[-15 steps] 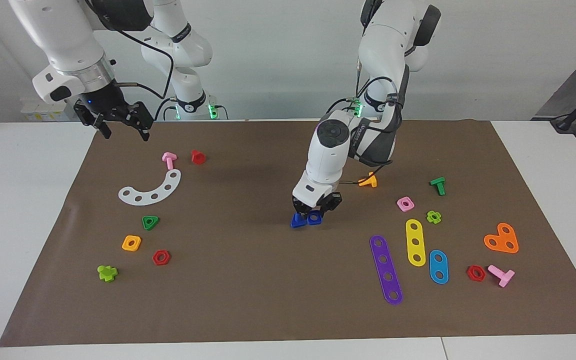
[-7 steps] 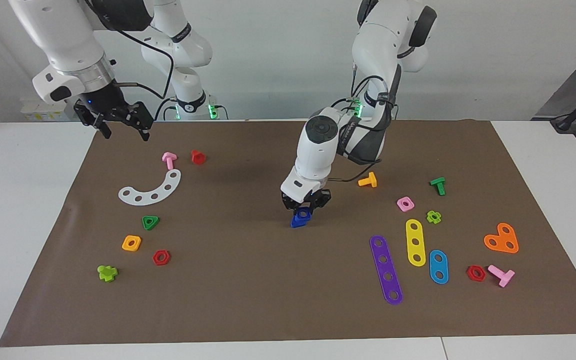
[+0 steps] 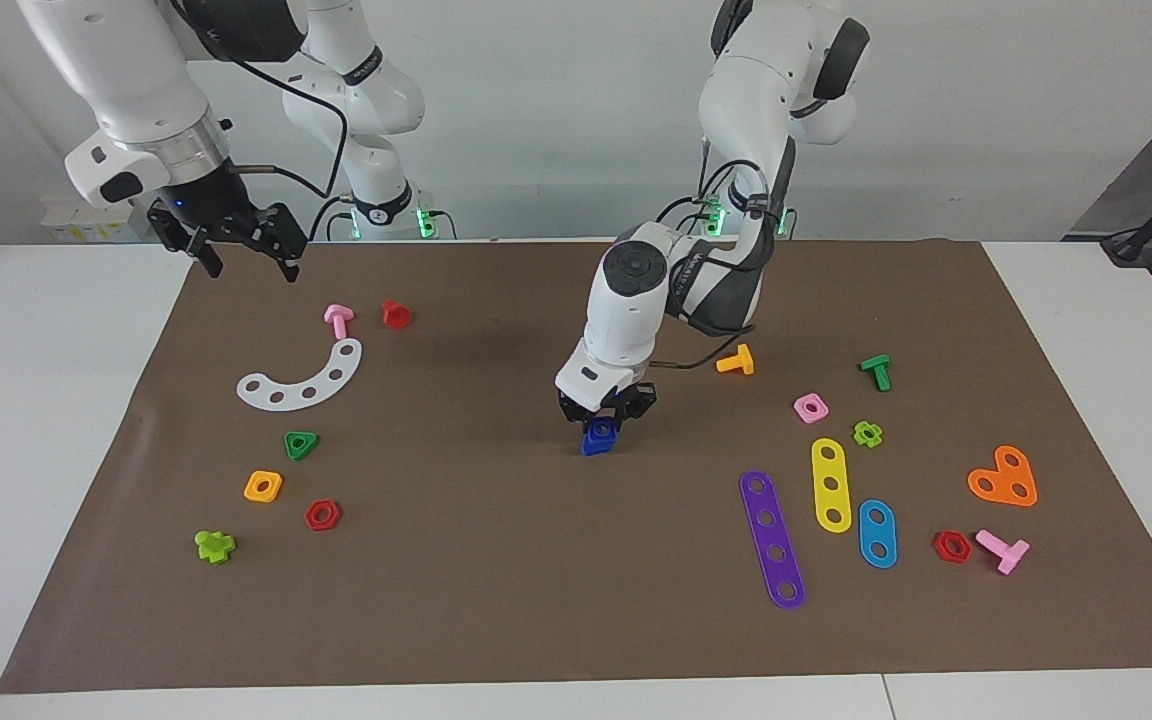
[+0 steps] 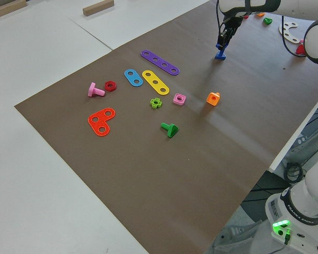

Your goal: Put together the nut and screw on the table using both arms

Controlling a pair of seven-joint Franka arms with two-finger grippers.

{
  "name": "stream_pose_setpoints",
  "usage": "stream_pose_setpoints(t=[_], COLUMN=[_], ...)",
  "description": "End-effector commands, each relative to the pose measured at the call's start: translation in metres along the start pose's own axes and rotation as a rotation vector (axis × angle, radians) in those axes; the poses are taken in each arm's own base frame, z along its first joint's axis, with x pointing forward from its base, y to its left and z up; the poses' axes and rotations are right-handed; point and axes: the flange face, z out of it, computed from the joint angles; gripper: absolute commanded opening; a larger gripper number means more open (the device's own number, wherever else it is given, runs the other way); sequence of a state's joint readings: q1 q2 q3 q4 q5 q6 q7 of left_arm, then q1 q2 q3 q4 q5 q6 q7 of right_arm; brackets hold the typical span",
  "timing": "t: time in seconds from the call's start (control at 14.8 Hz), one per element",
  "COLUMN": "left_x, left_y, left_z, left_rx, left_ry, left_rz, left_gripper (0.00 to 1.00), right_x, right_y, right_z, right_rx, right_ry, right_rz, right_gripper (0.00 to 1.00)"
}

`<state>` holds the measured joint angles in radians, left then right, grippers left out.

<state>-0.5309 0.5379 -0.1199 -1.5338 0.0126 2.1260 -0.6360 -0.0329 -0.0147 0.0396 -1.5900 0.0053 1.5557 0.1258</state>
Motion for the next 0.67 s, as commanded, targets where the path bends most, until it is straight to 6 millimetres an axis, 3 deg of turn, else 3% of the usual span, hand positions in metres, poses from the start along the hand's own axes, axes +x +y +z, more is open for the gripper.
stream_pose_setpoints(t=[0.0,0.34,0.61], left_x=[0.003,0.001,0.012], left_y=[0.007,0.008,0.014], left_z=[0.014,0.012,-0.006], left_rx=[0.004,0.014,0.013], left_ry=[-0.008,-0.023,-0.04], left_rz=[-0.004,-0.002,-0.012], left_gripper=[0.24,0.25,0.25], right_x=[-0.002,-0.002,-0.002], right_y=[0.0,0.0,0.0], right_z=[0.0,0.0,0.0], right_rx=[0.019,0.019,0.019], right_ry=[-0.001,-0.001,-0.001], right_rz=[0.003,0.003,0.003], right_gripper=[1.0,1.0,1.0])
